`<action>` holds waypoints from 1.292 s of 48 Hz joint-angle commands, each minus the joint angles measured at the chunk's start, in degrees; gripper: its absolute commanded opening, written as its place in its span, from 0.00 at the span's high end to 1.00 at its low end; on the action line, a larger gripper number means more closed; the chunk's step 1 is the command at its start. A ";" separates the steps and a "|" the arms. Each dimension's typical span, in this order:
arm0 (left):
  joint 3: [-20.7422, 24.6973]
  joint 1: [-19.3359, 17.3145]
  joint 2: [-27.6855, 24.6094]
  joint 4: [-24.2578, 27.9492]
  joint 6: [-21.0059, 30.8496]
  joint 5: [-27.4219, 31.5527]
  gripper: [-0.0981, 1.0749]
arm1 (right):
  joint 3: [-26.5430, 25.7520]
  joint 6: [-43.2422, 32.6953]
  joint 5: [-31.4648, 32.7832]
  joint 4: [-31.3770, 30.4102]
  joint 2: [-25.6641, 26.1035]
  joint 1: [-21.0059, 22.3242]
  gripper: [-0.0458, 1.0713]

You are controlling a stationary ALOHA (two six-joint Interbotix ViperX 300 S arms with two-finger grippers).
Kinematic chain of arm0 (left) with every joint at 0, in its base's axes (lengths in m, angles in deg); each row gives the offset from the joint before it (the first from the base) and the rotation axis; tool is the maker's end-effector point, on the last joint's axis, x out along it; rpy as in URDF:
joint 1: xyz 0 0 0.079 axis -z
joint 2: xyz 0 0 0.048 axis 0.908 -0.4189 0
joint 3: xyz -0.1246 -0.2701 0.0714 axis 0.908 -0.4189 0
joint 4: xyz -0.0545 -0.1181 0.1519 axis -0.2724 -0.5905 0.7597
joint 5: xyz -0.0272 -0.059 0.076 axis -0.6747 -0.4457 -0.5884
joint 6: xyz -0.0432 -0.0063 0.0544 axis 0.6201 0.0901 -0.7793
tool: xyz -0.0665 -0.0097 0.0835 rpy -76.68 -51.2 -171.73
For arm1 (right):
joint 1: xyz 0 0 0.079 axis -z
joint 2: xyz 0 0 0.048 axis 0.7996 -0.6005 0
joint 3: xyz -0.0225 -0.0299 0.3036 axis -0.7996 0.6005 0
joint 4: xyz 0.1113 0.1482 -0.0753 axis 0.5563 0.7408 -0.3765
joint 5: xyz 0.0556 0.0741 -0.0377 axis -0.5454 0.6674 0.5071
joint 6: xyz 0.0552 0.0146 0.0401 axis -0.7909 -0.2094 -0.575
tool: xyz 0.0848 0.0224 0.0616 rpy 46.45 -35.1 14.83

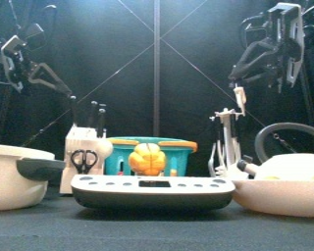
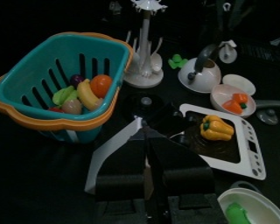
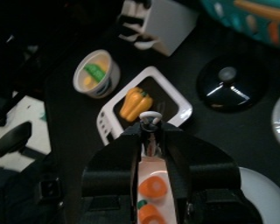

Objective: Place pizza cutter into pan

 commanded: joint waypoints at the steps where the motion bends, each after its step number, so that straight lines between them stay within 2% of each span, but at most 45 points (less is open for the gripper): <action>1: 0.70 -0.18 -0.18 -0.35 0.00 -0.35 0.61 | -1.32 0.26 -1.67 0.09 -2.20 -0.18 0.47; 12: 0.35 -0.18 -0.18 -0.79 0.00 -0.26 0.60 | -2.20 0.35 -1.76 -0.18 -9.23 0.09 0.47; 32: 0.35 -0.18 -0.18 -0.79 0.00 -0.35 0.60 | -7.38 0.44 0.88 -0.44 -20.13 2.29 0.46; 40: 0.26 -0.18 -0.18 -0.79 -0.09 -0.35 0.60 | -7.91 0.44 0.35 -0.09 -20.21 1.85 0.44; 46: 0.18 -0.18 -0.18 -0.79 -0.09 -0.35 0.60 | -7.91 0.44 -0.09 -0.53 -20.21 1.85 0.26; 51: 0.18 -0.18 -0.18 -0.79 -0.09 -0.35 0.60 | -8.09 0.44 -0.09 -1.49 -19.60 1.85 0.22; 57: 0.09 -0.18 -0.18 -0.79 0.00 -0.26 0.60 | -8.00 0.44 0.18 -3.87 -15.82 2.64 0.22; 62: 0.09 -0.18 -0.18 -0.79 -0.09 -0.35 0.60 | -7.38 0.44 0.44 -5.89 -10.37 2.90 0.22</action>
